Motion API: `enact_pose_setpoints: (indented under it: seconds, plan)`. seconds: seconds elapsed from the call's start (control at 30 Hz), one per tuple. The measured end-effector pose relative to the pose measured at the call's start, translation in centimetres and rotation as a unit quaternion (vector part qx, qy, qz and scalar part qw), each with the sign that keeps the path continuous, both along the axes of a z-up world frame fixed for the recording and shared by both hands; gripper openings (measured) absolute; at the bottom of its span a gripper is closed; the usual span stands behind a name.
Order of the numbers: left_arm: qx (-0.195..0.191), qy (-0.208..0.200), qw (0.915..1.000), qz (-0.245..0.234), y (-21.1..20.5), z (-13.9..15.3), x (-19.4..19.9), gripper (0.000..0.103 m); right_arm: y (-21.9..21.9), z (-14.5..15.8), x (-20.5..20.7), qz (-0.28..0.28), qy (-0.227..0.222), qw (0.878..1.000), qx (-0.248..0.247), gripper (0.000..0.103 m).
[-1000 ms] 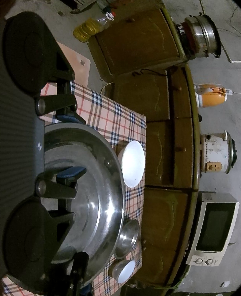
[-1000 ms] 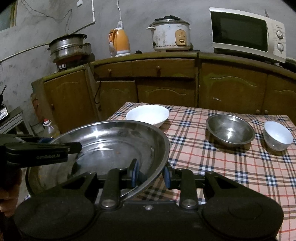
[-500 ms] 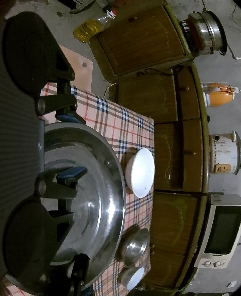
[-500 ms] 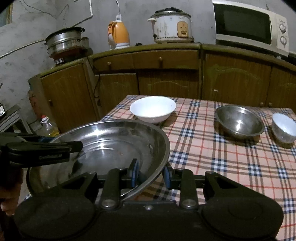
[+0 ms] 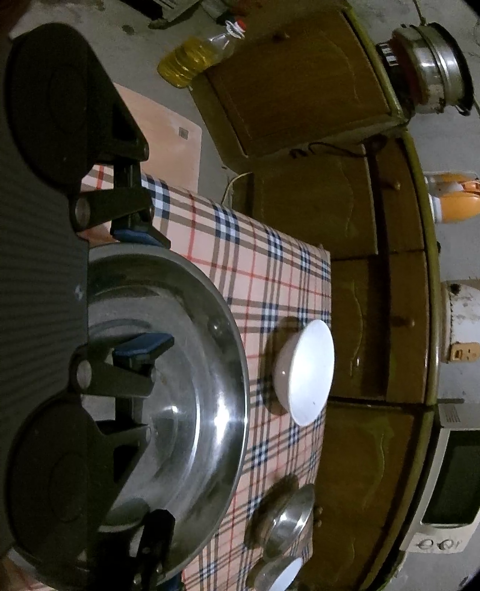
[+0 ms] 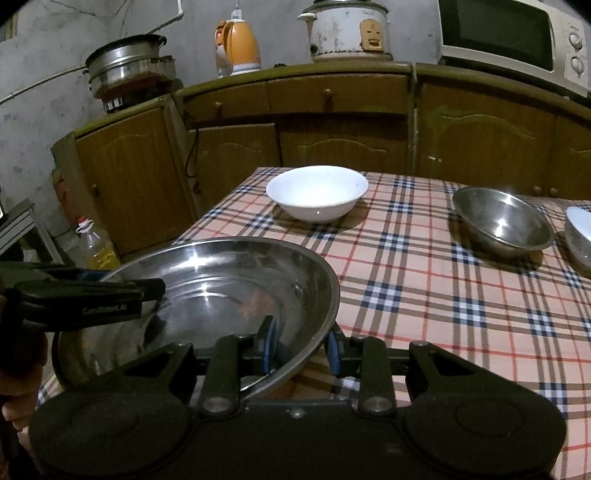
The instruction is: Organize plates and bowls
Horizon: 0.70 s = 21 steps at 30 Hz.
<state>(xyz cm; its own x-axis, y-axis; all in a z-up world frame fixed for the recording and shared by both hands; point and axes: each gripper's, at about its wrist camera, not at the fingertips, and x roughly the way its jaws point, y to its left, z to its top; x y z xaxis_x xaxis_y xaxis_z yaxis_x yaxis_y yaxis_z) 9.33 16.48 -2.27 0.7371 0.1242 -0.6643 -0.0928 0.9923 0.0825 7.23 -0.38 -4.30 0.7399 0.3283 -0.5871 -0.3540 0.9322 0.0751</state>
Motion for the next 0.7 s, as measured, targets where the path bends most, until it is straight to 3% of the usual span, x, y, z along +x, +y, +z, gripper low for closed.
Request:
enact_pose_setpoints:
  seconds: [0.57,0.7]
  plan:
    - [-0.009,0.016,0.9997,0.018,2.3,-2.3,1.6,0.048,2.2,-3.2,2.0,-0.007,0.019,1.0,0.003,0.037]
    - [0.006,0.021,0.9996,0.02,2.0,-3.0,1.8,0.048,2.4,-3.8,2.3,-0.009,0.021,1.0,0.005,0.037]
